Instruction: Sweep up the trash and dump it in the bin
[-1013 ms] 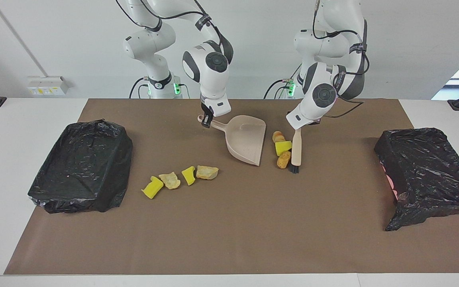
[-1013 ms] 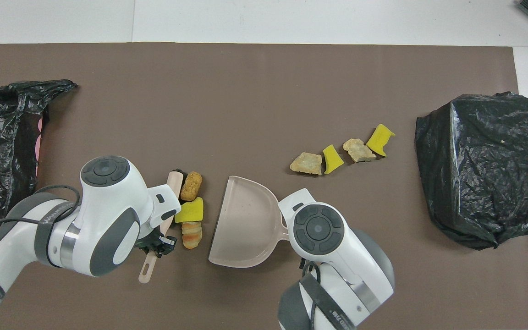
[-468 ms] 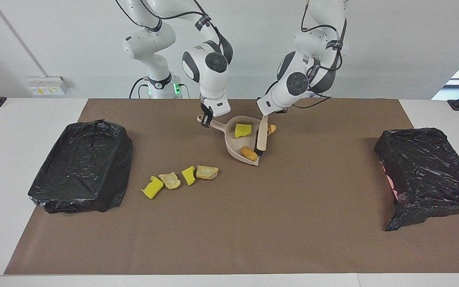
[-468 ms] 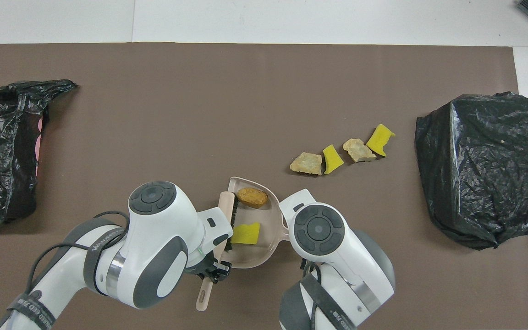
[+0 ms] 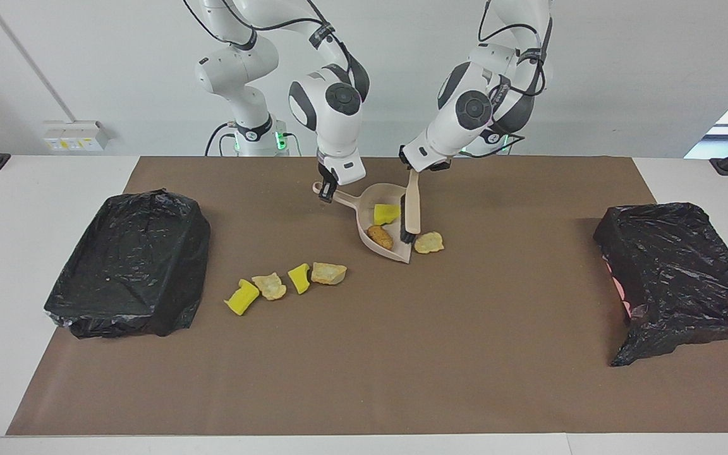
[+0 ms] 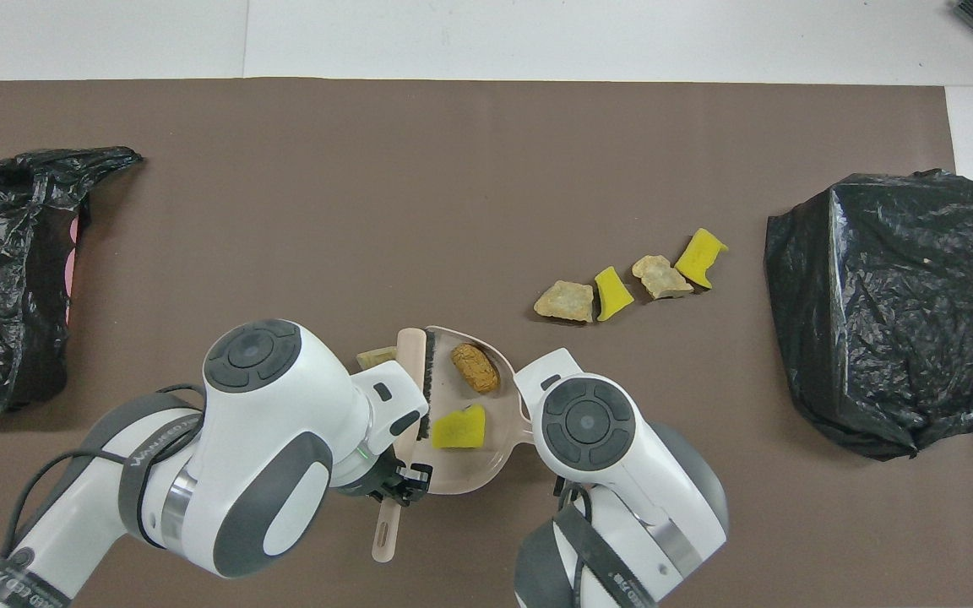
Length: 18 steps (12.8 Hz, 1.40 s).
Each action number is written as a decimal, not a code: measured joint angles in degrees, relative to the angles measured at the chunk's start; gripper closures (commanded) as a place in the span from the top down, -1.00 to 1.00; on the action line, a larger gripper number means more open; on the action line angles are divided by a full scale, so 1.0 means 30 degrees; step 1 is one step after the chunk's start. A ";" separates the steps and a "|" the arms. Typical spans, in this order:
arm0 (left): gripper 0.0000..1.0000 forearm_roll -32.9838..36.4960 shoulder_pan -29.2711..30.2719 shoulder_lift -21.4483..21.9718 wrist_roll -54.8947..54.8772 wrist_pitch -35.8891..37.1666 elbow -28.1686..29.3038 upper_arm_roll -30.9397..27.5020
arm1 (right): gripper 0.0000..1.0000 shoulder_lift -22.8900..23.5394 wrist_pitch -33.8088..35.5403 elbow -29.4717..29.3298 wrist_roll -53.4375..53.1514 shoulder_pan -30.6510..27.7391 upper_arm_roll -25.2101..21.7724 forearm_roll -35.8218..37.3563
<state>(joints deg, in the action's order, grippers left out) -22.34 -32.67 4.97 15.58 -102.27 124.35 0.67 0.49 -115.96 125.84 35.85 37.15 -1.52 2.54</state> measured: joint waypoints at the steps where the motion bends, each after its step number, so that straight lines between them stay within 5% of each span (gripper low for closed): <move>1: -1.00 0.0119 0.0254 0.0174 0.0461 0.0083 0.0027 -0.0033 | -1.00 0.0000 0.0000 0.0000 0.0000 0.0000 0.0000 0.0000; 6: -1.00 0.2491 0.3425 -0.0085 -0.0209 -0.1448 0.1371 -0.0119 | -1.00 0.0000 0.0000 0.0000 0.0000 0.0000 0.0000 0.0000; 9: -1.00 0.5411 0.5284 -0.1938 -0.2518 -0.3240 0.0776 -0.0200 | -1.00 -0.0002 0.0000 0.0001 -0.1055 -0.0095 -0.0040 -0.0001; 12: -1.00 0.5990 0.5305 -0.3835 -0.5136 -0.3426 -0.0920 -0.0004 | -1.00 -0.0030 -0.0001 0.0001 -0.3642 -0.0069 0.0010 -0.0012; 18: -1.00 0.5999 0.2292 -0.3622 -0.6492 -0.0822 -0.0958 0.0460 | -1.00 -0.0047 -0.0001 0.0001 -0.4148 -0.0062 0.0015 -0.0013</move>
<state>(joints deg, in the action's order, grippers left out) -4.35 -25.79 -5.89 -3.90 -104.74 121.48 2.05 0.34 -115.96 125.84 23.41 36.96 -1.48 2.50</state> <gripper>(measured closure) 0.740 0.674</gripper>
